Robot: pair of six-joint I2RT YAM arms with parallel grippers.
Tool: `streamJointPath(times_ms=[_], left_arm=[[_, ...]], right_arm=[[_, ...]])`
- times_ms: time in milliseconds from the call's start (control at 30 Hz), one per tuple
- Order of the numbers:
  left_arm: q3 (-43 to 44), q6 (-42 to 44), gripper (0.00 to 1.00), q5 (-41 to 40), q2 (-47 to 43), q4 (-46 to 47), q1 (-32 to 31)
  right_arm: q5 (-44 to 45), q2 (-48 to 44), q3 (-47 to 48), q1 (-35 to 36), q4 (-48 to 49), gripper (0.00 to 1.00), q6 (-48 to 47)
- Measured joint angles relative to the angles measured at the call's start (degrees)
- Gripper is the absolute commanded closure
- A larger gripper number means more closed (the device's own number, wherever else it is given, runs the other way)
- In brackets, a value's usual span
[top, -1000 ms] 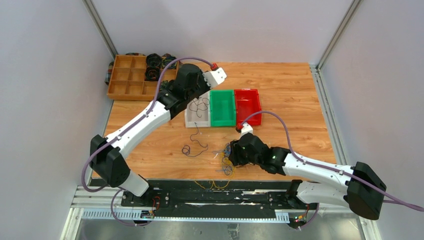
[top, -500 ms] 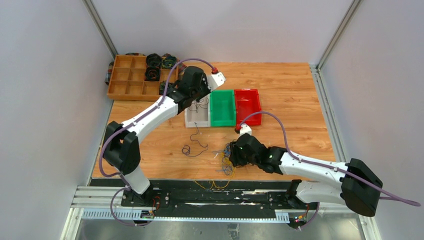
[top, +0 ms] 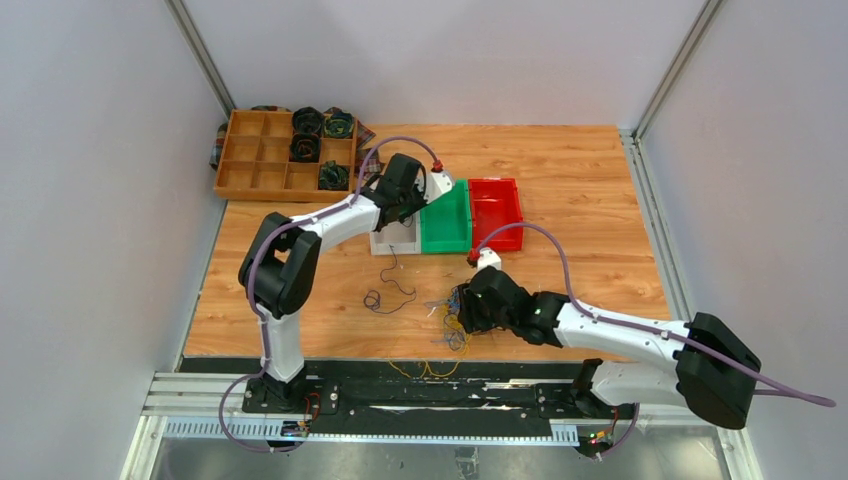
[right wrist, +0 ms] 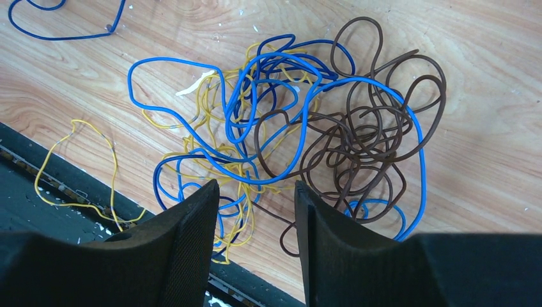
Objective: Untangle the cables
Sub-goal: Place the cable in the bin, then pick up the cable at the center of the board.
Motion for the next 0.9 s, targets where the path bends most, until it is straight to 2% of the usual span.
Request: streamJointPath(times_ms=[233, 267, 433, 567, 700, 733, 800, 900], left_arm=[[-1.8, 0.6, 0.99, -0.3, 0.7, 3.1, 0.7], [-1.8, 0.6, 0.97, -0.3, 0.9, 3.4, 0.9], [0.5, 0.0, 0.77, 1.5, 2.2, 1.4, 2.6], [4.1, -0.5, 0.47, 4.4, 2.4, -2.8, 3.9], [7.1, -1.3, 0.12, 7.8, 2.4, -7.2, 4.4], [7.6, -1.5, 0.07, 8.9, 2.3, -8.3, 4.4], [8.6, -1.6, 0.01, 10.7, 1.9, -11.1, 4.4], [10.8, -1.8, 0.02, 13.4, 1.0, -16.0, 4.8]], right_arm=[[0.1, -2.9, 0.7, 0.0, -0.7, 0.53, 0.0], [0.1, -3.8, 0.8, 0.0, -0.7, 0.53, 0.0], [0.8, -6.5, 0.9, 0.0, -1.4, 0.53, 0.0], [1.6, -8.2, 0.9, 0.0, -2.6, 0.52, 0.0], [2.3, -10.4, 0.9, 0.0, -3.6, 0.48, 0.0], [2.4, -10.9, 0.9, 0.0, -3.9, 0.47, 0.0], [2.6, -12.0, 0.9, 0.0, -4.4, 0.44, 0.0], [2.7, -13.4, 1.2, 0.0, -6.1, 0.42, 0.0]])
